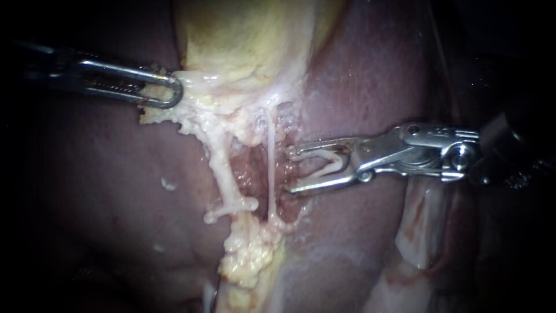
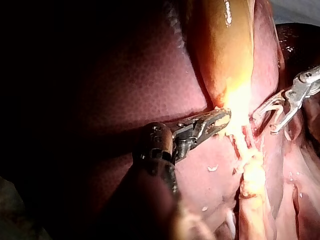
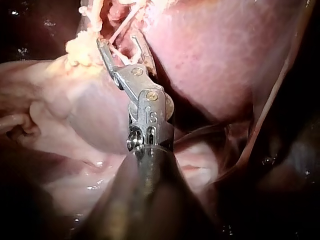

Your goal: Clipping second clip left tube

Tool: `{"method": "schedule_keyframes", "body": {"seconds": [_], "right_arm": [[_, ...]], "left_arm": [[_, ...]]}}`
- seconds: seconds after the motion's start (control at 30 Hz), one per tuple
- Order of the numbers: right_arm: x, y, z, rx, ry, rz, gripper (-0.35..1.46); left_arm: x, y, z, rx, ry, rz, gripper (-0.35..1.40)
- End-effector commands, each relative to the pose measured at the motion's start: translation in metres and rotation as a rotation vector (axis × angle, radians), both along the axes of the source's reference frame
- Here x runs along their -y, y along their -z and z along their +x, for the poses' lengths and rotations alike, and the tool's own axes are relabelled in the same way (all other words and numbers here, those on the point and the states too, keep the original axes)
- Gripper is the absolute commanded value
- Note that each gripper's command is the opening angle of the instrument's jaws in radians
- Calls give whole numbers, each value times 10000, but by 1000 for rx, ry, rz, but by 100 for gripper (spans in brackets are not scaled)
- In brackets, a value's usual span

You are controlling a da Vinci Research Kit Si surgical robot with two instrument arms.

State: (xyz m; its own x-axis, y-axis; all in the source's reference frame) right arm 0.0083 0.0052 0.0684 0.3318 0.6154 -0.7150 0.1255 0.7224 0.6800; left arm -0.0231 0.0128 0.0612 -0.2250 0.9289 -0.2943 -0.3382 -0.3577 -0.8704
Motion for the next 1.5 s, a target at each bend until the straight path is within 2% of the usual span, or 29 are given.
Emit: {"method": "schedule_keyframes", "body": {"seconds": [0.03, 0.2, 0.37, 0.6, 0.77, 1.0, 1.33, 1.5], "right_arm": [[-1, 2, -3, -2, 2, 1, 34], [-1, 16, -12, -16, 26, 14, 38], [10, 30, -6, -31, 50, 21, 43], [22, 45, 10, -62, 39, 29, 49], [27, 45, 26, -75, 33, 30, 50], [34, 20, 43, -59, 18, 56, 50], [45, -43, 60, -30, 2, 74, 50], [46, -54, 65, -25, -2, 74, 50]], "left_arm": [[0, 0, 0, 0, 0, 0, -35], [0, 0, 1, 1, -1, 0, -35], [-1, 2, 2, 1, -1, 1, -35], [-2, 3, 4, 4, -4, 3, -35], [-2, 3, 4, 4, -4, 3, -35], [-1, 3, 4, 4, -4, 3, -35], [-1, 3, 4, 4, -4, 3, -35], [-1, 3, 4, 4, -4, 3, -35]]}}
